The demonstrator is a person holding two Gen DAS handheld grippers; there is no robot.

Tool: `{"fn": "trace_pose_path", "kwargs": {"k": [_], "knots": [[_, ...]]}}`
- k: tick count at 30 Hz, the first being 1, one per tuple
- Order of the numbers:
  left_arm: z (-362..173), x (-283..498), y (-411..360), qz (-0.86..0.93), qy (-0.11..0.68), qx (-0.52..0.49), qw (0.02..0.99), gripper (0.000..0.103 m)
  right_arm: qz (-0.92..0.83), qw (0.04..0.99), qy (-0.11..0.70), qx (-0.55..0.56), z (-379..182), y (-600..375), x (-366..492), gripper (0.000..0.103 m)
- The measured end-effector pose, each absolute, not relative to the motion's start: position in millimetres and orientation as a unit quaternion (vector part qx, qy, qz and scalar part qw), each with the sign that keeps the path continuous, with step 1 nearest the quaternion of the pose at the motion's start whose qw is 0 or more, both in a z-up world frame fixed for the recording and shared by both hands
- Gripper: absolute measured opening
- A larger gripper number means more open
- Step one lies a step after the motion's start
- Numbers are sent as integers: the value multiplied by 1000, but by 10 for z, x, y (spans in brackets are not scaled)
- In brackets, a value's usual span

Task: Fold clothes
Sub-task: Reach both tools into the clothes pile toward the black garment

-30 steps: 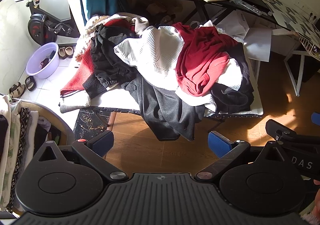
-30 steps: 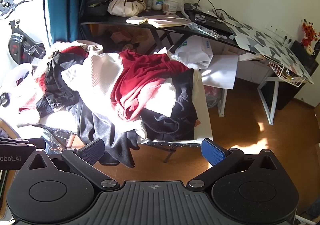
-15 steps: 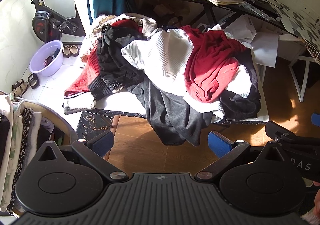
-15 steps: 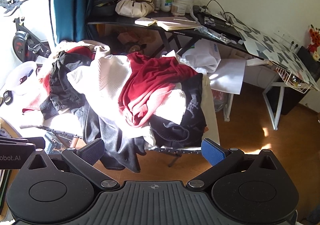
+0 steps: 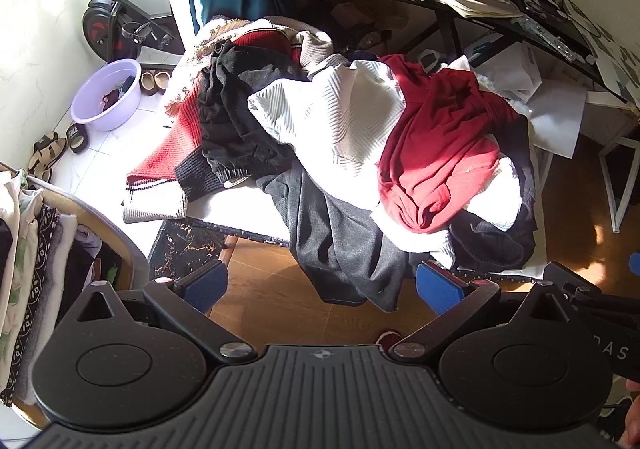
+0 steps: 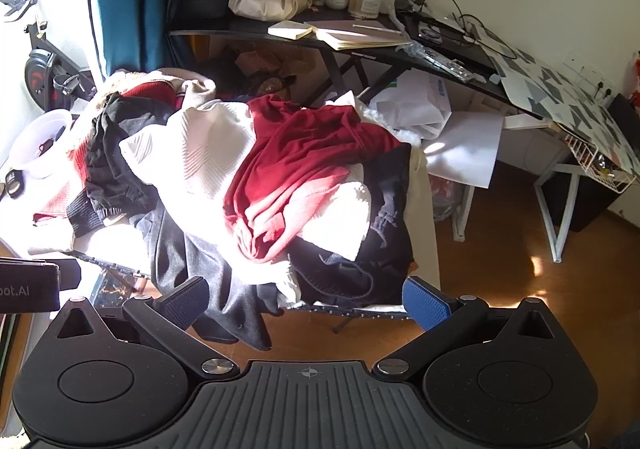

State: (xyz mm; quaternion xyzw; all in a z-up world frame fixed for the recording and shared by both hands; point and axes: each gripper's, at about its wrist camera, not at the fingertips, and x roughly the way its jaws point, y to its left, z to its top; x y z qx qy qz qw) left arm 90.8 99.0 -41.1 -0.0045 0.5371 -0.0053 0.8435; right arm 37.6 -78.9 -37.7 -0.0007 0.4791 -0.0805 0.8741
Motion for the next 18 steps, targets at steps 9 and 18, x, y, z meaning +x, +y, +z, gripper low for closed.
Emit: {"fn": "trace_pose_path", "kwargs": {"k": [9, 18], "knots": [[-309, 1397, 827, 84, 532, -33, 842, 102, -30, 880, 474, 4, -333, -1217, 1183, 102], [-276, 1538, 802, 164, 525, -72, 832, 102, 72, 879, 470, -37, -347, -1104, 1783, 102]]}}
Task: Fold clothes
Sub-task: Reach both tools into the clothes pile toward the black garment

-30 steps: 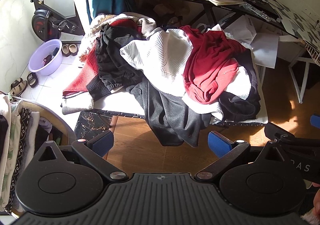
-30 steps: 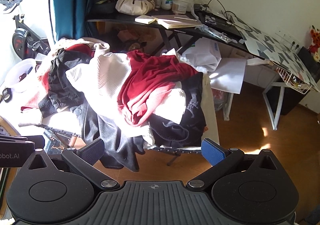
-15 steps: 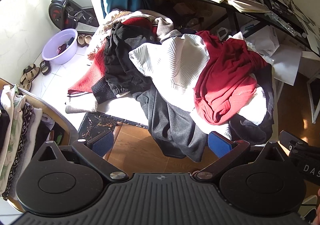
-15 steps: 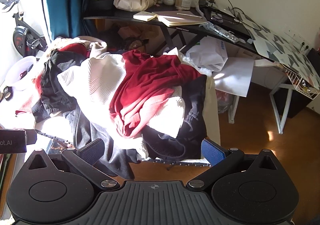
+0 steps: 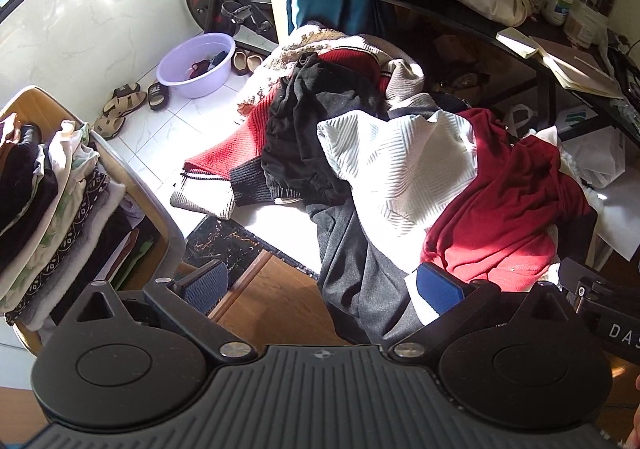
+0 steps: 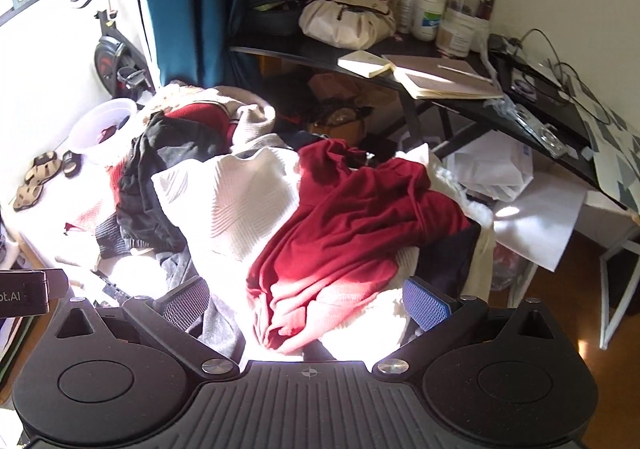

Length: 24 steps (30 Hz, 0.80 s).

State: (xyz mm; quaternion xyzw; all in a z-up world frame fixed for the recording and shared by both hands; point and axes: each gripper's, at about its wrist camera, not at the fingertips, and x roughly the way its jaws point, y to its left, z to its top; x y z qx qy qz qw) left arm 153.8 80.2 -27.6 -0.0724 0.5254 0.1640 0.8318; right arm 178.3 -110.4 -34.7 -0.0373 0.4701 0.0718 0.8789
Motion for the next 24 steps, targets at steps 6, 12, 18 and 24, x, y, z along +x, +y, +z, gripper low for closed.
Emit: {"fn": "trace_pose_path", "kwargs": {"k": [6, 12, 18, 24], "knots": [[-259, 1627, 860, 165, 511, -110, 836, 102, 93, 877, 470, -35, -372, -1165, 1992, 102], [-59, 1561, 1448, 179, 387, -190, 884, 102, 82, 874, 479, 2, -494, -1387, 2119, 102], [-266, 1734, 2002, 216, 362, -158, 893, 102, 58, 887, 459, -4, -623, -1496, 2258, 102], [-808, 1998, 2500, 214, 397, -135, 882, 102, 29, 883, 469, 16, -796, -1403, 2476, 102]]}}
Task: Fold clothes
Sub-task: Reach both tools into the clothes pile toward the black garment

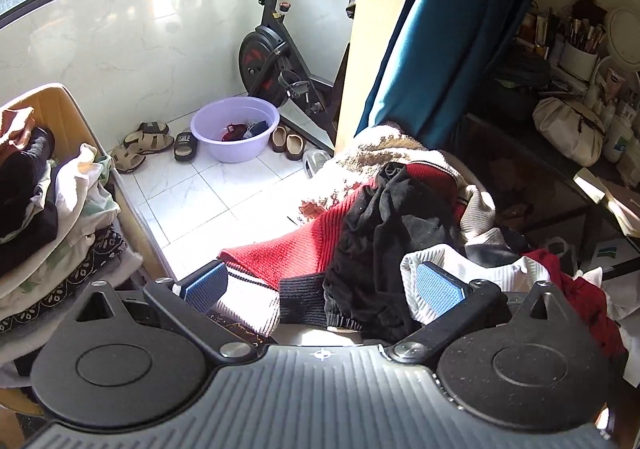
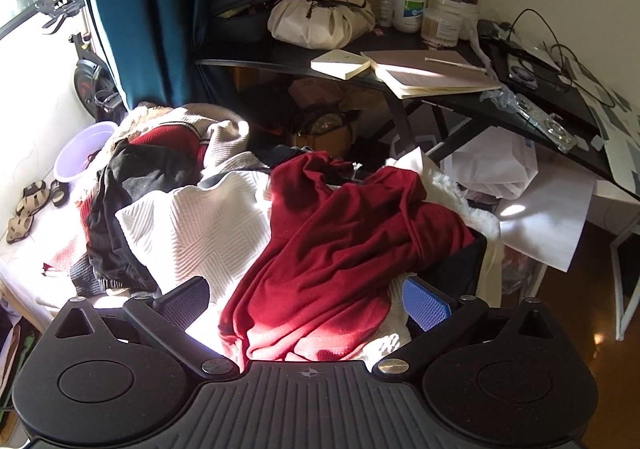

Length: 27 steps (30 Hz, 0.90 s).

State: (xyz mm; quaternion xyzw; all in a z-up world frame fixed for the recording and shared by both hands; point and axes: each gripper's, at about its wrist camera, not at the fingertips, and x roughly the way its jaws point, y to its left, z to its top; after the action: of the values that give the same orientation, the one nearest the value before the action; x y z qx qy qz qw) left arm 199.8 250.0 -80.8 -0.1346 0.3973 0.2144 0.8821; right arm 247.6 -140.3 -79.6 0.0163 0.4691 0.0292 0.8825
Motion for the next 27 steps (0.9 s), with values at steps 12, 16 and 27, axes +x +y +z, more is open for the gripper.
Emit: {"fn": "trace_pose_path", "kwargs": {"k": [12, 16, 27], "knots": [[-1600, 2719, 3504, 205, 490, -138, 836, 102, 49, 885, 460, -41, -1285, -13, 3467, 83], [-1709, 2861, 3829, 204, 501, -116, 833, 102, 112, 879, 462, -36, -1586, 810, 3985, 68], [-1943, 2893, 4275, 207, 526, -101, 818, 102, 171, 838, 508, -101, -2469, 2550, 4951, 62]]}}
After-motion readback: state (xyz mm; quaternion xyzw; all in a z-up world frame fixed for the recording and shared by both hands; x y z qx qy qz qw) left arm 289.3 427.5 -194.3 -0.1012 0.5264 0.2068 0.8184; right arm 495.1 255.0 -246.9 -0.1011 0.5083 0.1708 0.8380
